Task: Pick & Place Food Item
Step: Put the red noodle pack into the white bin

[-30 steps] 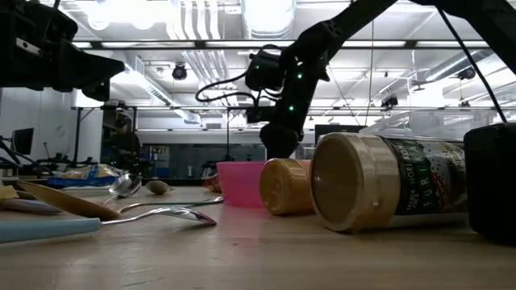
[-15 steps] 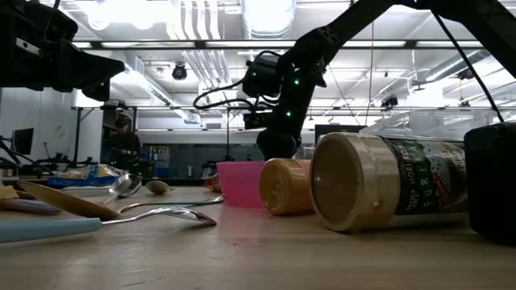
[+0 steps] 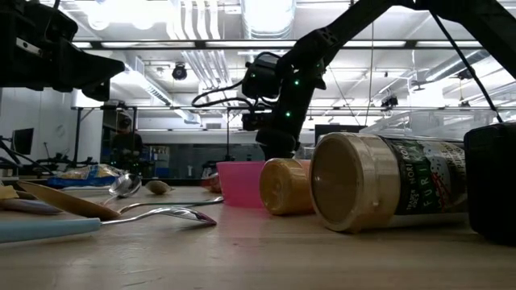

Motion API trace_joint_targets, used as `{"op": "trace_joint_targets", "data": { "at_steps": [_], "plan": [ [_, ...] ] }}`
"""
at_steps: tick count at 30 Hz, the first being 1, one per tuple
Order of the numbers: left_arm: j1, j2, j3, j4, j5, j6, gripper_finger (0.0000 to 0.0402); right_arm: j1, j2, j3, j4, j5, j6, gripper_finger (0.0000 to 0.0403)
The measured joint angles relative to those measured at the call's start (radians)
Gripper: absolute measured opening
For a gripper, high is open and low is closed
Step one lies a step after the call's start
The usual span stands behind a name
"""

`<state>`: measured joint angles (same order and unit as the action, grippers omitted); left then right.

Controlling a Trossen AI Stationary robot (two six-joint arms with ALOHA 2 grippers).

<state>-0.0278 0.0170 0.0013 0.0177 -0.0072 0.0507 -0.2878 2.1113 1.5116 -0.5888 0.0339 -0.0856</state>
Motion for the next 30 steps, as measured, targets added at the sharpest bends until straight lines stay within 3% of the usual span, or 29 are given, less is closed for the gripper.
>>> {"op": "trace_joint_targets", "data": {
  "at_steps": [10, 23, 30],
  "plan": [
    [0.000, 0.000, 0.000, 0.000, 0.000, 0.000, 0.0000, 0.017, 0.000, 0.000, 0.000, -0.019, 0.003, 0.0016],
    [0.000, 0.000, 0.000, 0.000, 0.000, 0.000, 0.0000, 0.025, -0.001, 0.003, -0.002, 0.006, 0.046, 0.0012],
    [0.000, 0.000, 0.000, 0.000, 0.000, 0.000, 0.0000, 0.064, -0.006, 0.024, 0.000, 0.170, 0.044, 0.0012]
  ]
}}
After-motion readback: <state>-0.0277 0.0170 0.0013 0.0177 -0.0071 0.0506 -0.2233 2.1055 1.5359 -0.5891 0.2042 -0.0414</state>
